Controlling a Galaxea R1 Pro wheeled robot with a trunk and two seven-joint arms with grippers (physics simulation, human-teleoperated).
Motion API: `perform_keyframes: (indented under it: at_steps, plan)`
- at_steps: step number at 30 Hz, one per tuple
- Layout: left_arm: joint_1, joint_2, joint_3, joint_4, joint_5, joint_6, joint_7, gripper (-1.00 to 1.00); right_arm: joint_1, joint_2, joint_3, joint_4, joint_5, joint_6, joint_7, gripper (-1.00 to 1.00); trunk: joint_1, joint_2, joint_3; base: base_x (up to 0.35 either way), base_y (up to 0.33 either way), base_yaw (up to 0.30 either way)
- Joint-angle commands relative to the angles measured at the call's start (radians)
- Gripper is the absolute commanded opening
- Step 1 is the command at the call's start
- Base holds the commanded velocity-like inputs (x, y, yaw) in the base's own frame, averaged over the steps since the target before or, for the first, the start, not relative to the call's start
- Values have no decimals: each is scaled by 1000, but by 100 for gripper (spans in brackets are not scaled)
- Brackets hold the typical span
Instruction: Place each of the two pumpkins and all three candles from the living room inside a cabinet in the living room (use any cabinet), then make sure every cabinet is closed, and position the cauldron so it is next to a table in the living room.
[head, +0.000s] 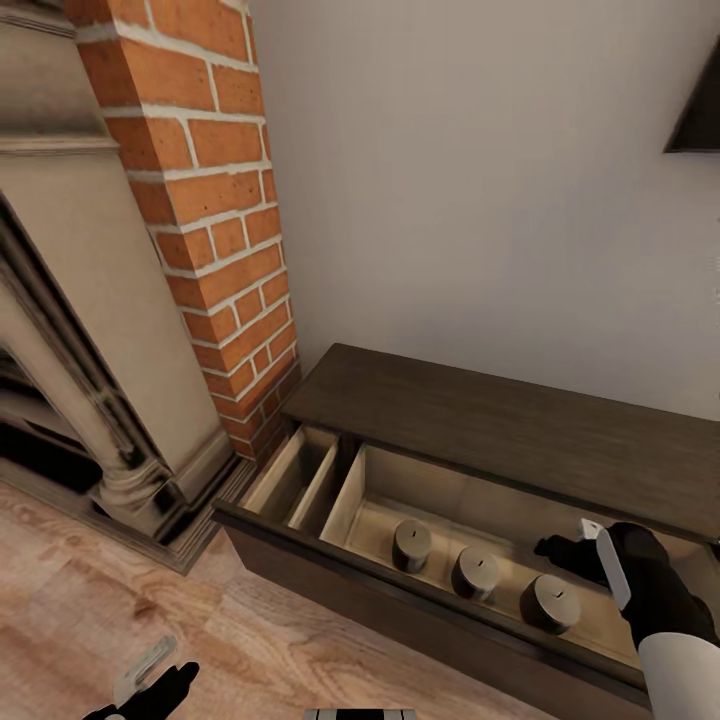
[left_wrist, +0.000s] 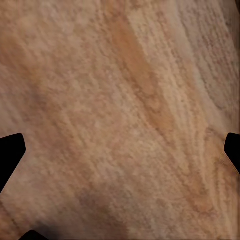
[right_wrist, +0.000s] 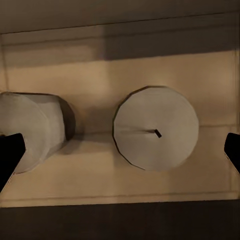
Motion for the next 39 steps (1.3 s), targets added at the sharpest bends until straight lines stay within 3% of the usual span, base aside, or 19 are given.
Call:
perform_keyframes:
  at_steps: [1, 6, 11, 16, 20, 29, 34, 39]
  plan:
    - [0, 0, 0, -2, 10, 3, 7, 100, 5, 0, -2, -10, -4, 4, 1, 100, -1, 0, 3, 0, 0, 0]
    - [0, 1, 0, -1, 10, 6, 8, 100, 28, 1, -1, -53, -6, 18, 1, 100, -3, 1, 22, 0, 0, 0]
    - [-1, 0, 0, 5, 9, 9, 9, 100, 68, 5, 0, -128, -10, 95, 2, 100, -5, 2, 42, 0, 0, 0]
    - [-2, 0, 0, 16, 10, 10, 10, 100, 171, 41, 0, -300, -45, 101, 1, 100, -7, 3, 61, 0, 0, 0]
    - [-6, -2, 0, 21, 11, 12, 9, 100, 246, 53, 2, -438, -81, 101, 1, 100, -9, 4, 77, 0, 0, 0]
    - [-39, -30, -4, 57, 8, 13, -7, 100, 284, 55, 4, -562, -92, 101, 1, 100, -13, 6, 111, 0, 0, 0]
    - [-52, -39, -58, 68, 5, 13, -61, 100, 287, 54, 7, -667, -96, 101, 3, 100, -15, 8, 131, 0, 0, 0]
    - [-99, -42, -113, 137, 5, 13, -109, 100, 278, 42, 10, -711, -133, 101, 40, 100, -18, 9, 150, 0, 0, 0]
